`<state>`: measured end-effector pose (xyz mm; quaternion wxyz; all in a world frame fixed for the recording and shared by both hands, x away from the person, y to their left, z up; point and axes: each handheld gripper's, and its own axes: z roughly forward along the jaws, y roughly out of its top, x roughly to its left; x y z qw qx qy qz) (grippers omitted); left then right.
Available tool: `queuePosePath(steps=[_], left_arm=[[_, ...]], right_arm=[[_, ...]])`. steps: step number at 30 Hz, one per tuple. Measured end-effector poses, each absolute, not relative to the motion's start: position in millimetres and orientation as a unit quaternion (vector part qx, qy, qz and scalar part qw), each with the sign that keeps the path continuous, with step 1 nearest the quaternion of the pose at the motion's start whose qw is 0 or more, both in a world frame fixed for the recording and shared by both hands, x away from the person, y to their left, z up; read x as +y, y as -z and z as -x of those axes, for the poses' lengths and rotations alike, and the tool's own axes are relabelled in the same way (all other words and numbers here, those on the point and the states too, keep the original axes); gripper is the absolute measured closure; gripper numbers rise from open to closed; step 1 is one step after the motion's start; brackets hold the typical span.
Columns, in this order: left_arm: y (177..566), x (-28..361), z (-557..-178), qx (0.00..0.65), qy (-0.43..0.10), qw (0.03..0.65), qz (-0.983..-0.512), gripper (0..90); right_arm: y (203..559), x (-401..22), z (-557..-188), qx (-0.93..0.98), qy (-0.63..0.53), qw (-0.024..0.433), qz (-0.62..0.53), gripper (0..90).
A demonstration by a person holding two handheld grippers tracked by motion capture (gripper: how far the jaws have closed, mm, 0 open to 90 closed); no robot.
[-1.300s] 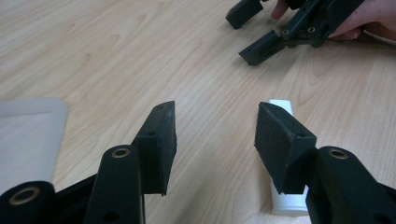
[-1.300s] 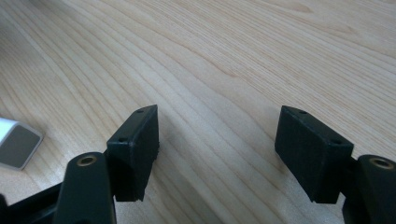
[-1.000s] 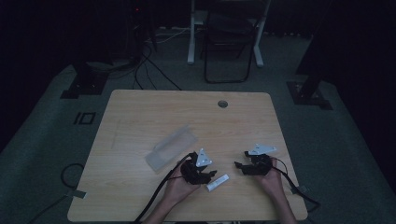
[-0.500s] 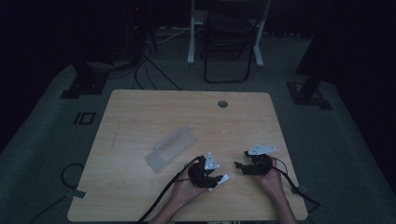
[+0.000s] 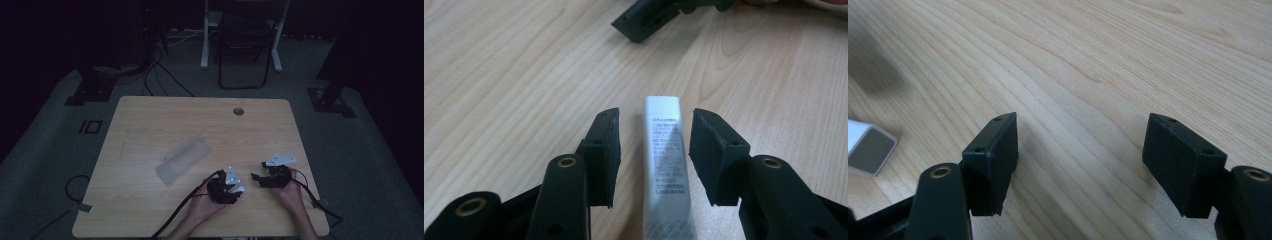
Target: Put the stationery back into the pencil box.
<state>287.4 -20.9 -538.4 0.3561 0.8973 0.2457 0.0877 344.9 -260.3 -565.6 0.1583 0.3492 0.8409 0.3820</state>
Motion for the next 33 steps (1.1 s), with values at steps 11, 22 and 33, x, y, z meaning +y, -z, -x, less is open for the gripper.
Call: queuePosePath(steps=[11,22,33], left_arm=[[548.5,-28.5,-288.2,0.240,-0.077,0.340,-0.906,63.3],[547.8,-30.5,-288.6,0.228,-0.084,0.325,-0.914,70.0],[546.9,-31.0,-287.5,0.224,-0.091,0.319,-0.916,71.1]], right_arm=[[565.6,-260.3,-344.9,0.841,-0.382,0.158,-0.349,30.5],[565.6,-260.3,-344.9,0.841,-0.382,0.158,-0.349,30.5],[565.6,-260.3,-345.0,0.841,-0.382,0.158,-0.349,30.5]])
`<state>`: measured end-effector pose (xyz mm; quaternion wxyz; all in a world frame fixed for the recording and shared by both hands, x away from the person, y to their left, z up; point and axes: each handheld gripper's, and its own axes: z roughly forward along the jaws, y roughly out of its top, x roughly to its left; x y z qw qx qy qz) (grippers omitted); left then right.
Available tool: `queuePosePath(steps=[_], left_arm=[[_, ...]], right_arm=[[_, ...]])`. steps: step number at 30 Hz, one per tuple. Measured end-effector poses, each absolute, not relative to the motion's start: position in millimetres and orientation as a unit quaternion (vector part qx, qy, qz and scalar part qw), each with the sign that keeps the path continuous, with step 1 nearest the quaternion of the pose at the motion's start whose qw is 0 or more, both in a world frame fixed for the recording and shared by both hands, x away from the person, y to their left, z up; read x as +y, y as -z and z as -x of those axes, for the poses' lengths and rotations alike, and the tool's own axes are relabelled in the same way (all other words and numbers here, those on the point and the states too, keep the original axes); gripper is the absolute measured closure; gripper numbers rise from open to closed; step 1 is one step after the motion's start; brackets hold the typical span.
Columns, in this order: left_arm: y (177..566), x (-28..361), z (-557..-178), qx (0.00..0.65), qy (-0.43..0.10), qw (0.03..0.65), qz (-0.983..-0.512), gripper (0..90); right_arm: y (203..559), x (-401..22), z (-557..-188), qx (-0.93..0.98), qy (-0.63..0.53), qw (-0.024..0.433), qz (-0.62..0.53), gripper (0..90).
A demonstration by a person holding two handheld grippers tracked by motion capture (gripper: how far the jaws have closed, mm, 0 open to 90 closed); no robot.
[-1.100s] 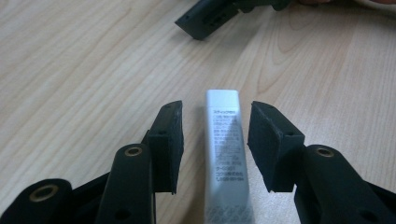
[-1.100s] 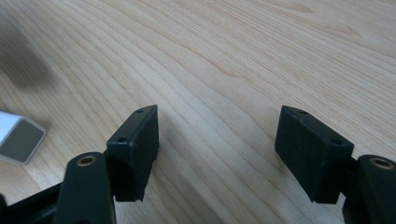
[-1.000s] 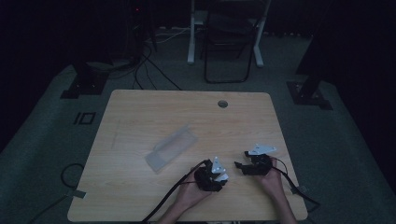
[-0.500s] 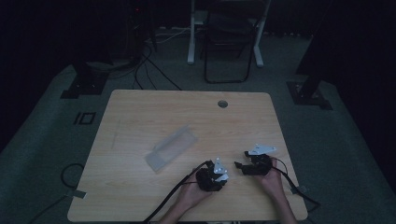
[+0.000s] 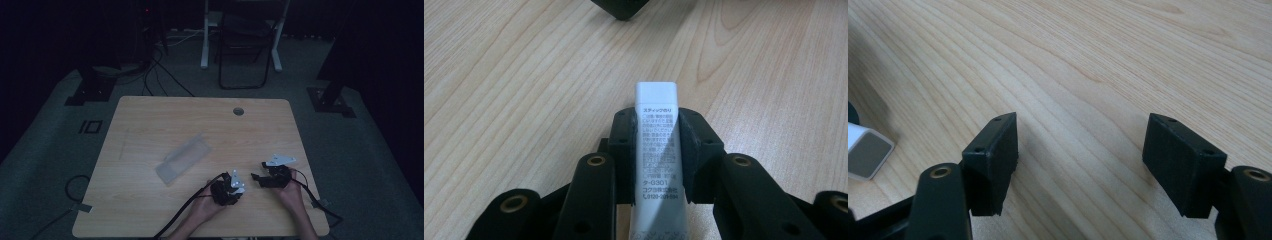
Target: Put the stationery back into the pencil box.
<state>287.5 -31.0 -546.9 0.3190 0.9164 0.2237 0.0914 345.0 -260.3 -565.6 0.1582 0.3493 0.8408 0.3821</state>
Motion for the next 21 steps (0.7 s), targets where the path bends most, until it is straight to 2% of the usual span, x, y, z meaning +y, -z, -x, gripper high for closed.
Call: queuePosePath(steps=[21], left_arm=[[534,-23,-287,0.218,-0.104,0.325,-0.914,71.1]], right_arm=[[566,-260,-345,0.841,-0.382,0.158,-0.349,30.5]])
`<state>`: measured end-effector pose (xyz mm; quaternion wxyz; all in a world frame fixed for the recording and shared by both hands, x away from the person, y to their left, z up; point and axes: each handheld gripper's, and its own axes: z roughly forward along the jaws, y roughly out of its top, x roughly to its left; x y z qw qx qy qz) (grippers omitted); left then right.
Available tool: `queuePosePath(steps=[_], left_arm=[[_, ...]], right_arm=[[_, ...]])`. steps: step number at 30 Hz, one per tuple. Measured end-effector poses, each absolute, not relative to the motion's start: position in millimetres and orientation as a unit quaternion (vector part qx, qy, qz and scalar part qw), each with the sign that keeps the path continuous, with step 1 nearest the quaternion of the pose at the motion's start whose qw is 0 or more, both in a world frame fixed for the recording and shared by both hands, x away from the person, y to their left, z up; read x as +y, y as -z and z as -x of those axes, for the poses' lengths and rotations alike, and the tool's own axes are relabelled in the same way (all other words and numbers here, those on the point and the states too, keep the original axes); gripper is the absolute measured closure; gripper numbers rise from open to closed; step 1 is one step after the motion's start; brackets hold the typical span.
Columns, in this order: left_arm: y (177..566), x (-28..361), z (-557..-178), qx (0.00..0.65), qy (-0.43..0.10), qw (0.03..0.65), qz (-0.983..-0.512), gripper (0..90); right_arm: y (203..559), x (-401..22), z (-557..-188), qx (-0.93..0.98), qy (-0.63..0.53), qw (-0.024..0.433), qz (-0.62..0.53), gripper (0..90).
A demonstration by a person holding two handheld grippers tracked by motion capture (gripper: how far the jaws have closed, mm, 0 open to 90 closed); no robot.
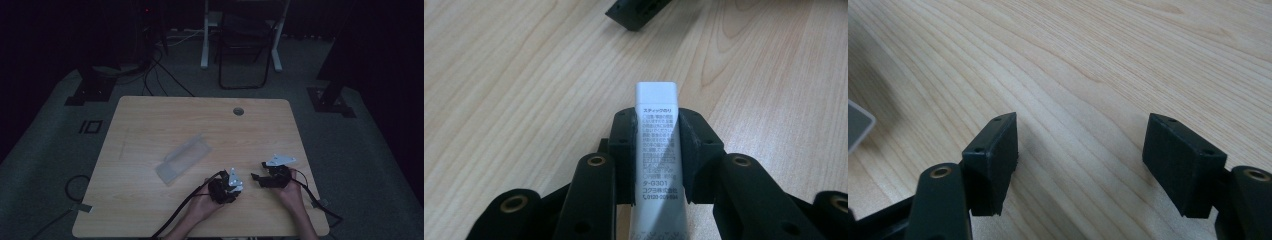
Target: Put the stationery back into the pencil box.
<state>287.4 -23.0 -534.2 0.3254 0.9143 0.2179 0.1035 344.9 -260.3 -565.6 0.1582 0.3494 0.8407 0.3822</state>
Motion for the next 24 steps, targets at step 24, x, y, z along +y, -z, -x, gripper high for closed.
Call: queuePosePath(steps=[24], left_arm=[[516,-8,-288,0.220,-0.113,0.341,-0.907,71.1]], right_arm=[[566,-260,-345,0.841,-0.382,0.158,-0.349,30.5]])
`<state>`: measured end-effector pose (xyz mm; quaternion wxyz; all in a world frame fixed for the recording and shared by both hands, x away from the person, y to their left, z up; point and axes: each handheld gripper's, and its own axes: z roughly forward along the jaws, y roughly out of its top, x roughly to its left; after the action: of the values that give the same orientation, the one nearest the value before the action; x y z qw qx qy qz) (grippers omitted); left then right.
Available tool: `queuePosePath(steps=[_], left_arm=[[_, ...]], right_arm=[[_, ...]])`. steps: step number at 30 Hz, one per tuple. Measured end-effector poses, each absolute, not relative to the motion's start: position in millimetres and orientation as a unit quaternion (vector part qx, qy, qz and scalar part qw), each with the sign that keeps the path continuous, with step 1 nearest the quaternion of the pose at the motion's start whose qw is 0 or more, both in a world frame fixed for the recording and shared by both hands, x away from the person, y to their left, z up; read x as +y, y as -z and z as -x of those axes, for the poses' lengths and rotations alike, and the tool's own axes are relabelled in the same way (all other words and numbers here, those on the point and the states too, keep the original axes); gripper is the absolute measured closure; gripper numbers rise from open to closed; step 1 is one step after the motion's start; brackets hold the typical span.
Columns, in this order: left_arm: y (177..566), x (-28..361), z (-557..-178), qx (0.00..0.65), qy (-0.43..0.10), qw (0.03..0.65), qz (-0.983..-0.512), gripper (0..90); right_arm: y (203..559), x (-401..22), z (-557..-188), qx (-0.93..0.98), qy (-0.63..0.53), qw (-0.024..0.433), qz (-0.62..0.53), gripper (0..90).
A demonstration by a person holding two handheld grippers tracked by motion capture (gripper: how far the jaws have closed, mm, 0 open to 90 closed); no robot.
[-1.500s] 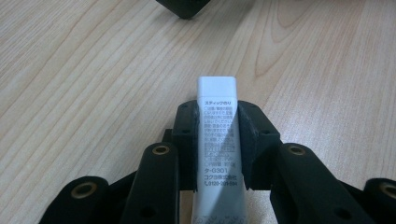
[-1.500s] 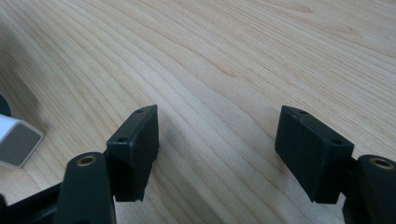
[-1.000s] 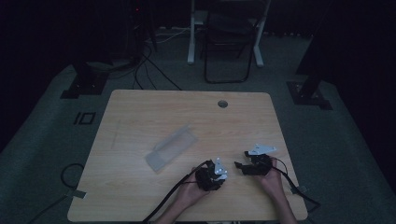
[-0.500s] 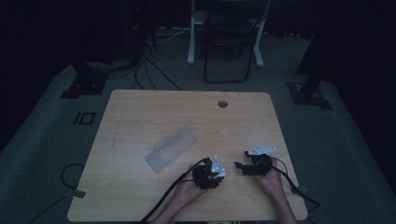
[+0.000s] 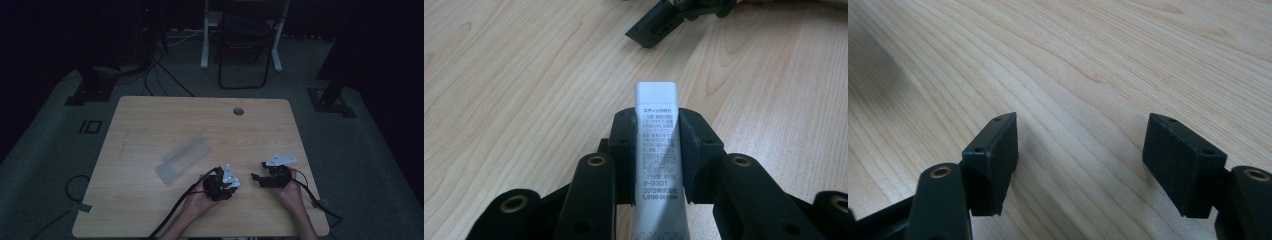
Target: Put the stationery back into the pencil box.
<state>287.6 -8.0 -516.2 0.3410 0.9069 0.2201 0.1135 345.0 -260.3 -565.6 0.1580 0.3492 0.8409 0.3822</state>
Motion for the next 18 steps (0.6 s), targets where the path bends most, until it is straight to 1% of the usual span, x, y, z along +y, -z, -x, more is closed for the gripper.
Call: queuePosePath(steps=[18], left_arm=[[505.4,1.0,-288.7,0.224,-0.126,0.354,-0.899,71.1]], right_arm=[[565.6,-260.3,-345.0,0.841,-0.382,0.158,-0.349,30.4]])
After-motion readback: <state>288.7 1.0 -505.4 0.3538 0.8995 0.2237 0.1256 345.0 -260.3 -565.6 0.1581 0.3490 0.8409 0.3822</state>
